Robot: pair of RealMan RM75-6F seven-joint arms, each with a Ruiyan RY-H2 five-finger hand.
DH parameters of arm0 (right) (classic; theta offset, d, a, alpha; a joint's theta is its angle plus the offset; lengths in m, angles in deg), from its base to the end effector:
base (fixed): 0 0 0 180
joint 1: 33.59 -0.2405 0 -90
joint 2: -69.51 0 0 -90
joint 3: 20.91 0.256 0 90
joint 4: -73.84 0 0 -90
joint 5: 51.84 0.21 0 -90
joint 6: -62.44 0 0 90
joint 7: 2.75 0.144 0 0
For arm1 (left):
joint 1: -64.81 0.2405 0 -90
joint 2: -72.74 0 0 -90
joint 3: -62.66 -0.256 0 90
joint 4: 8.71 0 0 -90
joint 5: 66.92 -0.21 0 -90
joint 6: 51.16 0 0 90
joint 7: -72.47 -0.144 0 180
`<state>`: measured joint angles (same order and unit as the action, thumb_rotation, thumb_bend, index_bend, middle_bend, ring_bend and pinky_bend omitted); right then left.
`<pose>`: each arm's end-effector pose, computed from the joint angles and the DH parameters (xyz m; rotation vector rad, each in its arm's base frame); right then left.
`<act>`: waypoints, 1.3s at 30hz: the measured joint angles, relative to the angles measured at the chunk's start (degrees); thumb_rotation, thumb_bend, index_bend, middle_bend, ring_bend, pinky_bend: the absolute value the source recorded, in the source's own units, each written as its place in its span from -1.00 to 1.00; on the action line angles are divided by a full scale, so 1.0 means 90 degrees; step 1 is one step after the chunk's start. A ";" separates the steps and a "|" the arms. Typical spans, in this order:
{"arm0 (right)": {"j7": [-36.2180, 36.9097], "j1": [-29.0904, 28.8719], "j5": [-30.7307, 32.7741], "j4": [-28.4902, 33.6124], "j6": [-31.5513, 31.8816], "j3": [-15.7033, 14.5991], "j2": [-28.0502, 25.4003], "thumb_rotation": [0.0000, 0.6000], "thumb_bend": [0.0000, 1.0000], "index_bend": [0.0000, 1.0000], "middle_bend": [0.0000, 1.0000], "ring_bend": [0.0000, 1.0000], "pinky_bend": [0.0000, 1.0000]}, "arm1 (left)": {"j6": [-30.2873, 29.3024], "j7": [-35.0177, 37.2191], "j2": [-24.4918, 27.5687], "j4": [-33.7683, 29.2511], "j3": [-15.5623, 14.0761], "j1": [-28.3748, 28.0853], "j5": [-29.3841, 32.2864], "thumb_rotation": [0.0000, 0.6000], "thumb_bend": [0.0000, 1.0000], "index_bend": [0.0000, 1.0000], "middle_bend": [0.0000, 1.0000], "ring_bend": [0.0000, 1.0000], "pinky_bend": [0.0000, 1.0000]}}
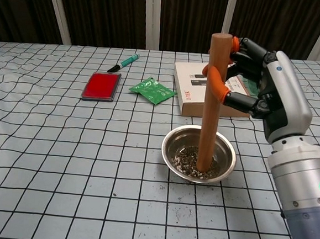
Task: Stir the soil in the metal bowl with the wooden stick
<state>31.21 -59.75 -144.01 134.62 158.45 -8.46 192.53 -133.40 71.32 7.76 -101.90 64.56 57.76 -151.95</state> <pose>-0.1153 -0.2538 -0.0639 0.9867 -1.3342 2.1449 -0.3059 0.1887 0.1448 -1.4295 -0.9434 -0.8939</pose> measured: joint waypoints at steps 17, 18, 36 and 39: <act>-0.1530 -0.0314 -0.0575 0.2176 0.0143 0.0658 -0.1681 1.00 0.01 0.52 0.12 0.18 -0.96 | -0.0031 0.0028 0.0013 -0.0015 -0.0005 0.0018 -0.0014 1.00 -0.87 -1.00 -1.00 -1.00 -1.00; -0.1614 -0.0310 -0.0584 0.2241 0.0119 0.0686 -0.1837 1.00 0.01 0.52 0.12 0.18 -0.96 | -0.0034 0.0033 0.0015 -0.0014 -0.0004 0.0020 -0.0013 1.00 -0.87 -1.00 -1.00 -1.00 -1.00; -0.2399 0.0367 -0.0251 0.0804 -0.0374 0.0256 -0.3697 1.00 0.01 0.53 0.13 0.18 -0.98 | -0.0023 -0.0093 -0.0009 -0.0070 0.0003 0.0025 0.0036 1.00 -0.87 -1.00 -1.00 -1.00 -1.00; -0.2874 0.0406 -0.0186 0.0684 -0.0604 0.0098 -0.3762 1.00 0.01 0.38 0.08 0.08 -1.00 | -0.0027 -0.0107 -0.0008 -0.0077 0.0004 0.0026 0.0037 1.00 -0.87 -1.00 -1.00 -1.00 -1.00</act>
<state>5.34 -56.09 -145.68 140.78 153.01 -7.58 158.67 -133.64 70.36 7.69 -102.59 64.60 58.00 -151.62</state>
